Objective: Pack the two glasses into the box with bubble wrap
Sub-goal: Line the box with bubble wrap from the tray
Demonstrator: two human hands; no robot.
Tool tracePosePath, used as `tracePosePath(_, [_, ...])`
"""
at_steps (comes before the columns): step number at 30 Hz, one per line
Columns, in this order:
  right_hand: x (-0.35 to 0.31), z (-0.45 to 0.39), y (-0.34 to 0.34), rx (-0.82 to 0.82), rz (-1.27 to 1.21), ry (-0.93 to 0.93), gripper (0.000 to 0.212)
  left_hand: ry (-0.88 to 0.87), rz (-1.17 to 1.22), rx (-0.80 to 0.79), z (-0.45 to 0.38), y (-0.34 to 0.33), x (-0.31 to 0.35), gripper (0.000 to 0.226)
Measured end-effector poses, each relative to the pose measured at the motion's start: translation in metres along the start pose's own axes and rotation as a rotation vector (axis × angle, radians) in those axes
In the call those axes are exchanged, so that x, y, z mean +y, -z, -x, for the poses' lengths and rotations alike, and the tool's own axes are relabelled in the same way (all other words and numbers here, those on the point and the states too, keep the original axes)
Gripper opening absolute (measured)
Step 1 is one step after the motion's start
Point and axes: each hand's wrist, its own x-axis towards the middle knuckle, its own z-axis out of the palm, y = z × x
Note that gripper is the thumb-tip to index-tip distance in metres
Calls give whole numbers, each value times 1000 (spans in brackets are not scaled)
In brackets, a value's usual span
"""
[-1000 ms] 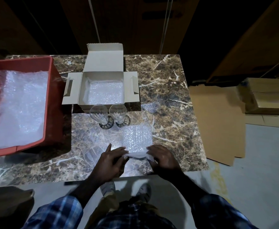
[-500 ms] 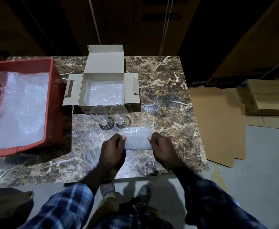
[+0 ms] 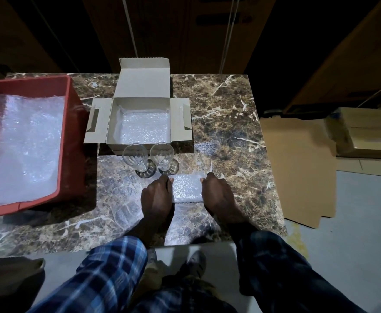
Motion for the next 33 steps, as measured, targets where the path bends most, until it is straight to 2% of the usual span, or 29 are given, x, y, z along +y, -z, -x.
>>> tracePosePath(4, [-4,0,-2,37,56,-39,33,38,-59,-6,-2,-7,0,19])
tracePosePath(8, [-2,5,-14,145,129,65,33,-20,-79,68,1,-15,-2,14])
tracePosePath(11, [2,7,-21,296,227,190,25,-125,-99,128,2,-21,-10,12])
tracePosePath(13, [5,7,-17,333,313,321,26,-212,-159,131,6,-19,-14,18])
tracePosePath(16, [18,5,-22,306,371,500,34,-431,-257,60,14,-19,-24,37])
tracePosePath(19, [26,9,-32,220,339,489,44,-604,-286,-19,23,-25,-37,54])
tracePosePath(23, [23,17,-37,127,315,423,60,-562,-262,-95,31,-25,-37,54])
tracePosePath(28, [22,20,-38,151,305,374,59,-527,-301,-134,31,-24,-39,56])
tracePosePath(33, [10,27,-41,176,274,538,56,-493,-301,-164,33,-24,-39,55])
